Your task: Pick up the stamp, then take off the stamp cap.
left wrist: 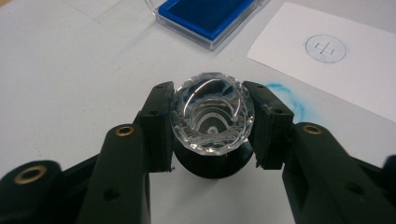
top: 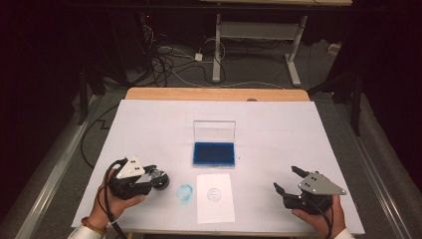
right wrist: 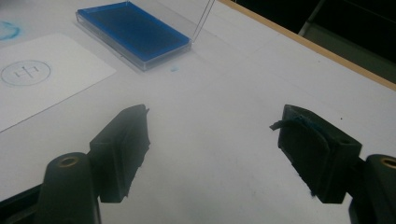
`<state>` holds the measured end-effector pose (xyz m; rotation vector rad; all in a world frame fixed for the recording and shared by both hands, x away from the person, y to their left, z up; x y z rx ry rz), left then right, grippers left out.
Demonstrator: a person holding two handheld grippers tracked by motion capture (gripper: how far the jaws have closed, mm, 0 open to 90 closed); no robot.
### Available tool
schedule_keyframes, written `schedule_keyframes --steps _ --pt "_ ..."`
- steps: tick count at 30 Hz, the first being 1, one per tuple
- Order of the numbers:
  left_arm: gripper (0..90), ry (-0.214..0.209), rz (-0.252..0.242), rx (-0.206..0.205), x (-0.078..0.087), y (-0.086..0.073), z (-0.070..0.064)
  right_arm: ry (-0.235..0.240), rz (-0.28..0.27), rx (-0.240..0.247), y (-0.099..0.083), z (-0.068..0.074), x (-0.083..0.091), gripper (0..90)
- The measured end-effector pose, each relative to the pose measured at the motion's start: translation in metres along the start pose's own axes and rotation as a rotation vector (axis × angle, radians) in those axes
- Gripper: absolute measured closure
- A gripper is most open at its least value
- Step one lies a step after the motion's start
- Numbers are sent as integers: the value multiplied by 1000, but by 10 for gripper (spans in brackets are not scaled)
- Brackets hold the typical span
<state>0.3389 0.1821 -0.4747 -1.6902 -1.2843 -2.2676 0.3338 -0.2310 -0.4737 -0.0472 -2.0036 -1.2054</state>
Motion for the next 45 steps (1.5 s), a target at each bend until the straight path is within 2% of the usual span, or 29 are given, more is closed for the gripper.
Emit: schedule_keyframes --steps 2,4,7,14,19,26,35,41,42,45 --pt "547 4 -13 7 3 5 3 8 -7 -6 0 0 1 249" --pt "547 5 -48 18 8 13 7 11 -12 -20 0 0 1 248" --pt "547 4 -75 25 12 20 11 8 -7 -18 0 -1 0 248" --pt "547 6 -96 26 14 28 17 -7 3 -26 -1 -3 -2 246" --pt "547 18 -90 -8 15 37 16 -11 13 -22 -2 -2 -4 246" --pt "547 3 -94 -12 12 46 18 -7 31 -21 -6 -2 -7 247" --pt "547 -8 -88 -39 3 66 15 -12 54 4 -9 1 -10 245" --pt "547 -19 -101 -35 -4 78 16 -3 62 9 -9 4 -12 245" --pt "547 -19 -101 -35 -5 80 16 -1 63 22 -8 6 -13 245" --pt "547 -23 -102 -36 -5 82 16 8 64 24 -7 9 -15 244"
Point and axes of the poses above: each handheld gripper's, and its own axes: x roughly backward along the jaws, y roughly out of its top, z roughly to its left, the point moved 8 cm from there along -x, roughly forward along the jaws, and after that the axes turned 11 degrees about z, right-handed, at the moved point
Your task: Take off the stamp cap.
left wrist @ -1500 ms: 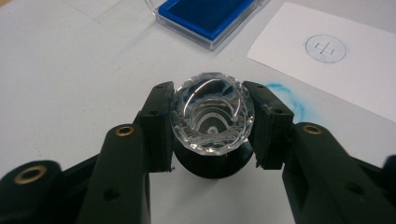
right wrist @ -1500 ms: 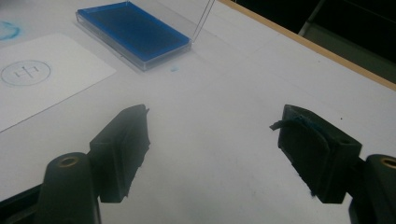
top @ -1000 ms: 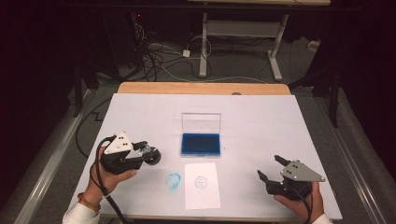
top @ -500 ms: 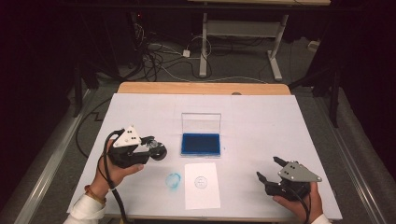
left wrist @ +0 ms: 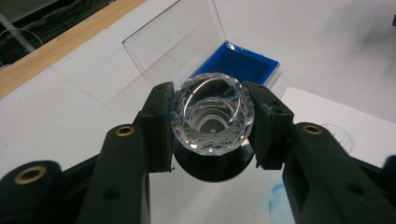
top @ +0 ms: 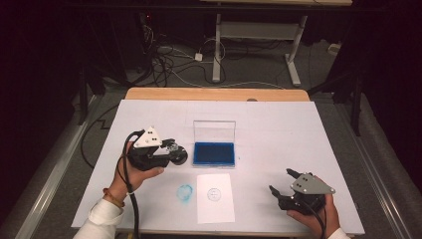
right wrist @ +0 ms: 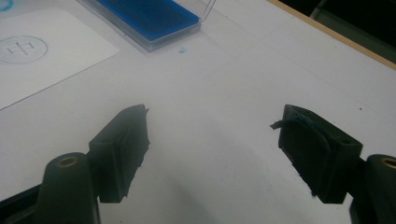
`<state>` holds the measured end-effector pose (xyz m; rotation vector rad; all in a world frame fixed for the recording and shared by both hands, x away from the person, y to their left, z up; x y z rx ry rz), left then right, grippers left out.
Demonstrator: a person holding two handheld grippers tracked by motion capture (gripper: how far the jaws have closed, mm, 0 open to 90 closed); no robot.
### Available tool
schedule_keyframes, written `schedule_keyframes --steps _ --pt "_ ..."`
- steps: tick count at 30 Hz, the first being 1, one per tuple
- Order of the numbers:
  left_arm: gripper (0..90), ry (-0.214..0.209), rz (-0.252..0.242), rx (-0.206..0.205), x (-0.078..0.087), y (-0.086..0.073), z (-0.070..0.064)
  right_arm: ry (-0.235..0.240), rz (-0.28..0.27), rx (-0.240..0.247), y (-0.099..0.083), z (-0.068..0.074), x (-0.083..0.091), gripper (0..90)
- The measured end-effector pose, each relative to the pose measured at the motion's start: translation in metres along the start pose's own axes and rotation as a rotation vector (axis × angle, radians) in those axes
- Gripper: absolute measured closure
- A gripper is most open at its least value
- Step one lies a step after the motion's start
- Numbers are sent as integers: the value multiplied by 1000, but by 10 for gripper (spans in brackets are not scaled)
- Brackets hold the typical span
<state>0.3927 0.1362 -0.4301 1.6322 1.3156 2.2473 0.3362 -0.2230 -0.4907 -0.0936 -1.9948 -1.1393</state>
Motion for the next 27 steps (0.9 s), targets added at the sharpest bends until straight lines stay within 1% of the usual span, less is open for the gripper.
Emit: schedule_keyframes --steps 5,8,10,11,12,14,15,18,19,21,23,24,26,27 --pt "547 -6 -8 3 0 4 0 12 5 12 0 4 -2 247" --pt "547 -15 -19 4 -1 7 0 22 0 21 2 7 -2 239" --pt "547 -25 -25 5 -2 10 -1 25 0 18 2 8 -2 240" --pt "547 -34 -31 5 -3 12 -2 57 4 17 3 11 -3 263" --pt "547 -42 -38 2 -3 14 -3 76 1 22 5 14 -3 271" --pt "547 -59 -52 -9 -4 18 -7 92 -1 36 9 20 -5 268" --pt "547 -68 -57 -11 -6 21 -9 95 -4 45 13 23 -7 267" --pt "547 -77 -67 -13 -10 28 -13 114 -21 64 26 33 -11 261" --pt "547 -84 -71 -14 -10 30 -15 127 -26 68 31 37 -12 256" --pt "547 -85 -77 -24 -12 36 -19 151 -20 80 41 44 -17 234" --pt "547 -101 -89 -29 -13 41 -24 178 -35 97 54 49 -22 228" --pt "547 -99 -90 -35 -14 44 -26 166 -37 103 60 51 -25 221" --pt "547 -116 -100 -41 -14 49 -32 159 -54 118 73 53 -30 209" --pt "547 -119 -102 -50 -15 52 -35 159 -54 118 73 53 -30 209"
Point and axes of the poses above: each handheld gripper's, and its own axes: x roughly backward along the jaws, y roughly out of its top, z roughly to its left, the point moved 8 cm from there along -x, roughly forward along the jaws, and after that the axes turned 11 degrees about z, right-handed, at the moved point
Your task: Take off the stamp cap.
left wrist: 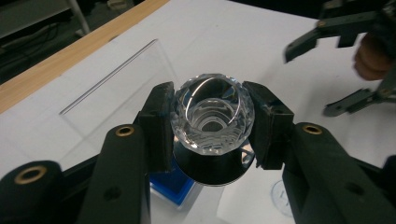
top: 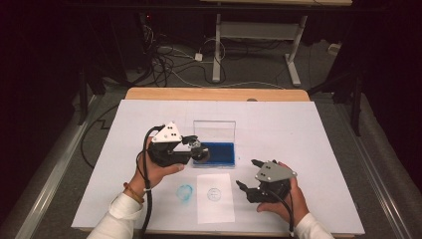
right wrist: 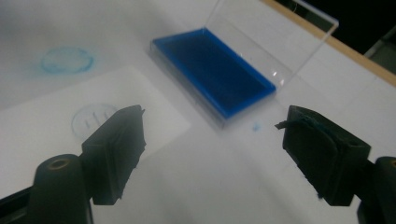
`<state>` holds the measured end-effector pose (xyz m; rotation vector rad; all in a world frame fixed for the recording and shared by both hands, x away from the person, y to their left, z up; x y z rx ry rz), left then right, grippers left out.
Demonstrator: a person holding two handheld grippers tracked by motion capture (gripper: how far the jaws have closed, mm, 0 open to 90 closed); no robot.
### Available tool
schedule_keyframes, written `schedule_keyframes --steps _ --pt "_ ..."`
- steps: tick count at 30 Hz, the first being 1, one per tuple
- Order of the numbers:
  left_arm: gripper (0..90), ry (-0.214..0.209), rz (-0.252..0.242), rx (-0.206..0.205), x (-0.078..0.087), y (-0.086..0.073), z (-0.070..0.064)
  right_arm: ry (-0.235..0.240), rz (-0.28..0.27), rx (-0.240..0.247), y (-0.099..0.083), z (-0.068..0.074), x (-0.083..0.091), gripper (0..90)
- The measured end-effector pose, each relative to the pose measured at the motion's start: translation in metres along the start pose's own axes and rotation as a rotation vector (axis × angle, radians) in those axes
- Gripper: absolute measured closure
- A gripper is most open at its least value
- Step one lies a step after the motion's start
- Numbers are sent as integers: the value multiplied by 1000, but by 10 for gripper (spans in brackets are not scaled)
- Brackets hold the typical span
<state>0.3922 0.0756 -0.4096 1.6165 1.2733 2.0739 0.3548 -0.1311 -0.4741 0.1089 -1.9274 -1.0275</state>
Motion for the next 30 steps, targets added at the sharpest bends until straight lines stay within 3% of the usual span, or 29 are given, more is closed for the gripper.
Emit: schedule_keyframes --steps 2,9,11,13,21,26,30 --pt "547 -20 3 -27 -2 4 -6 17 -31 18 17 1 -8 283" --pt "547 -49 0 -55 -6 15 -20 64 -45 -8 38 2 -30 249" --pt "548 -56 -1 -58 -7 17 -23 88 -50 -13 46 8 -38 249" --pt "547 -66 -5 -60 -8 18 -26 82 -52 -5 50 14 -42 269" --pt "547 -100 -15 -66 -12 23 -37 113 -91 -20 57 20 -44 297" --pt "547 -93 -11 -75 -15 25 -41 108 -93 -14 53 19 -43 295" --pt "547 -102 -10 -71 -18 25 -41 134 -110 -11 53 21 -37 292"
Point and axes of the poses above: each handheld gripper's, and its own axes: x roughly backward along the jaws, y roughly out of its top, z roughly to its left, the point moved 8 cm from there along -x, roughly forward along the jaws, and after that the axes turned 11 degrees about z, right-handed, at the moved point
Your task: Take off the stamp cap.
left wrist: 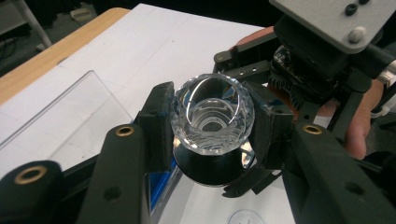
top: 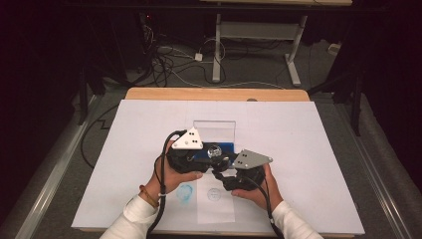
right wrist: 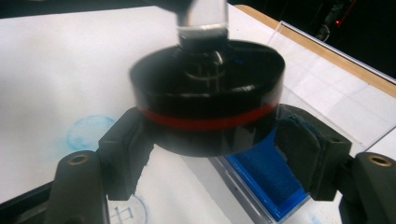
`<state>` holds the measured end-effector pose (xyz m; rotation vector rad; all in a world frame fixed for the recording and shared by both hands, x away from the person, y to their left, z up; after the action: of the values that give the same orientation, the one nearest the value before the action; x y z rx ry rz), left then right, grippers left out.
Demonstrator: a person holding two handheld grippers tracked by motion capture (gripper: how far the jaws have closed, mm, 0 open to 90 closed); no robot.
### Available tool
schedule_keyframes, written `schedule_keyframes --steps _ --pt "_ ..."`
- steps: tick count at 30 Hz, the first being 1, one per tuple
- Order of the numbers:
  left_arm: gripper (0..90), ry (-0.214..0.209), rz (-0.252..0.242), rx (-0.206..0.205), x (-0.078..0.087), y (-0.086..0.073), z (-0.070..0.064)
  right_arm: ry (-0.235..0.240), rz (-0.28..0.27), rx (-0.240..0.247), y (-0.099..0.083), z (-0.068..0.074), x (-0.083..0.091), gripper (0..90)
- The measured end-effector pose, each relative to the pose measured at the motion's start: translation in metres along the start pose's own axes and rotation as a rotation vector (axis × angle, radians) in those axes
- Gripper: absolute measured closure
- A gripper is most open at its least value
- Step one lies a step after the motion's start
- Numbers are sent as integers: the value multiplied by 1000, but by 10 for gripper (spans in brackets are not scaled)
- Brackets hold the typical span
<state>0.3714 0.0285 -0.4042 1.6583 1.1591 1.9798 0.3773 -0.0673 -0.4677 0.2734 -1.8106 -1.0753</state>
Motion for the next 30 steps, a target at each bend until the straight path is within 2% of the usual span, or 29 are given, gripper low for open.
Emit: schedule_keyframes --steps 6,8,12,23,30 --pt "547 -16 1 -12 -6 -2 -6 8 -8 1 -2 4 2 349" --pt "547 -29 -4 -7 -8 -3 -6 3 14 24 -4 7 1 379" --pt "547 -43 1 0 -9 -6 -5 -5 32 49 -5 7 1 382" --pt "548 -55 15 -18 -9 -7 -9 -2 93 75 -7 11 4 389" --pt "548 -71 16 -13 -10 -8 -9 7 107 90 -8 11 5 390"
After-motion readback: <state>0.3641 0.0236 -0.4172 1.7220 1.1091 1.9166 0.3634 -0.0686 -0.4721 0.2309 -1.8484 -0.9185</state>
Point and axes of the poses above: each handheld gripper's, and its own axes: x roughly backward along the jaws, y roughly out of its top, z roughly to its left, the point moved 8 cm from there along -x, roughly forward along the jaws, and after that the axes turned 11 degrees about z, right-handed, at the moved point
